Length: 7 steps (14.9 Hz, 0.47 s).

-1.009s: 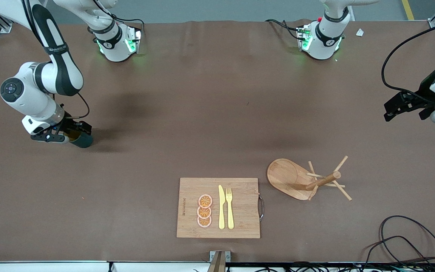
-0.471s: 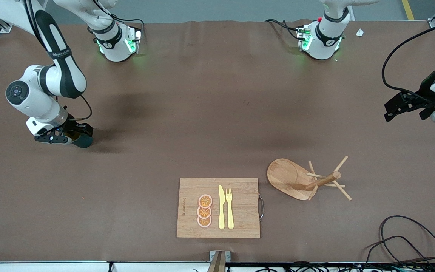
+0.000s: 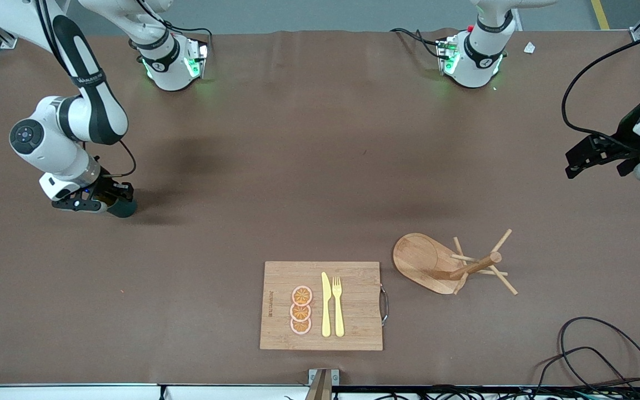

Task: Pass cup and hang on rack
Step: 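Lower the right gripper over the teal mug and grasp its rim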

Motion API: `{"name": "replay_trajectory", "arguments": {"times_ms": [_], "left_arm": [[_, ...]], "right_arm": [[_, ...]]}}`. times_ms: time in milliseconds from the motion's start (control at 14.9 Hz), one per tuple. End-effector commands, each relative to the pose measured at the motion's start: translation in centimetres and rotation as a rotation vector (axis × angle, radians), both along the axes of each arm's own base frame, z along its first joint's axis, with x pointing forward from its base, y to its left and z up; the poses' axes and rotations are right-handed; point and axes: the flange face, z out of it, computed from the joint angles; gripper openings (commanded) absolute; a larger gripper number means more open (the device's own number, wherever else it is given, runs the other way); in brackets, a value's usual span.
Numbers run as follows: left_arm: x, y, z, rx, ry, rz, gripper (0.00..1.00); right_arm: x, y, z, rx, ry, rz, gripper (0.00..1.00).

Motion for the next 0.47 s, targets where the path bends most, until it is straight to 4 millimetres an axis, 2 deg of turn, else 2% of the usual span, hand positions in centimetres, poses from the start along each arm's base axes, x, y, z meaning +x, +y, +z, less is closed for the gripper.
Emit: {"name": "replay_trajectory", "arguments": {"times_ms": [0,135,202,404], "left_arm": [[0.16,0.16,0.51,0.003,0.002,0.001,1.00],[0.16,0.16,0.51,0.003,0.002,0.001,1.00],[0.15,0.07,0.51,0.003,0.002,0.000,1.00],[0.16,0.16,0.51,0.003,0.002,0.001,1.00]], "right_arm": [[-0.39,0.22,-0.01,0.006,-0.007,0.007,0.21],[-0.41,0.07,-0.01,0.007,-0.007,0.030,0.04],[-0.41,0.07,-0.01,0.006,-0.007,0.033,0.00],[-0.41,0.07,-0.01,0.007,-0.007,0.032,0.00]]}}
